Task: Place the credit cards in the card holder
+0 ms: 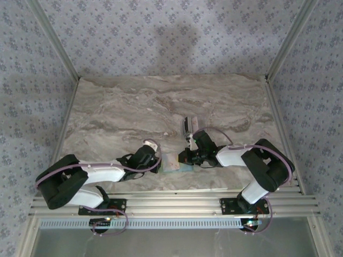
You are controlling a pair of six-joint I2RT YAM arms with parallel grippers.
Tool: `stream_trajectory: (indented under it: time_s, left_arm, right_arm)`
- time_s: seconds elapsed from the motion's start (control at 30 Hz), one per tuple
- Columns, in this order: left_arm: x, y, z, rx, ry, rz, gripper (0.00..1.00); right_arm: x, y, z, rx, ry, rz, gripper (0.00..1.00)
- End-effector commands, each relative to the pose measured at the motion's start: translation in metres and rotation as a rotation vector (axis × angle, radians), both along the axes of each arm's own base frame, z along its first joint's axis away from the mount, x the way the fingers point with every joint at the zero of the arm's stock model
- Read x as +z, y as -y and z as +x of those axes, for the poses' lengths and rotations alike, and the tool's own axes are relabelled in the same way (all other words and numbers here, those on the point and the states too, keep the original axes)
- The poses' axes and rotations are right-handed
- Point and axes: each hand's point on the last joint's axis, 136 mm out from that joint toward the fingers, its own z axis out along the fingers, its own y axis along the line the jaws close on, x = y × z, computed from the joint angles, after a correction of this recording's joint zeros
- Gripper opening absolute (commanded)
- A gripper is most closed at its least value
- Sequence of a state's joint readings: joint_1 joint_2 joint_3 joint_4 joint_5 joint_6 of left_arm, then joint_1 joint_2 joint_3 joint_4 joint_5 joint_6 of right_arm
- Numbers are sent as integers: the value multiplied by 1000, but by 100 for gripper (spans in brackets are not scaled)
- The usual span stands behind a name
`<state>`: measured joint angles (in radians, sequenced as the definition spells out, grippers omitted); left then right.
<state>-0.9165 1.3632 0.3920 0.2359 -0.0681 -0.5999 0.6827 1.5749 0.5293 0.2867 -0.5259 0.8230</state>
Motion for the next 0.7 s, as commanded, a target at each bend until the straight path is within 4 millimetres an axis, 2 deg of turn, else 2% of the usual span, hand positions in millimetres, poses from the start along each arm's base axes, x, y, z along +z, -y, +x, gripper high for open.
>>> stream_trajectory:
  time_s: [0.0,0.4,0.67]
  left_arm:
    - [5,8,1,-16,-2,-13,7]
    - [-11,27,2,-49,-38,-13,2]
    - [-15,26,0,-45,-43,-4,2]
  right_arm:
    - [-3,7,-9,-2,-60,-31,0]
    - [-5,0,-6,28,-77,-31,0]
    - [-6,-1,-4,30,-82,-34,0]
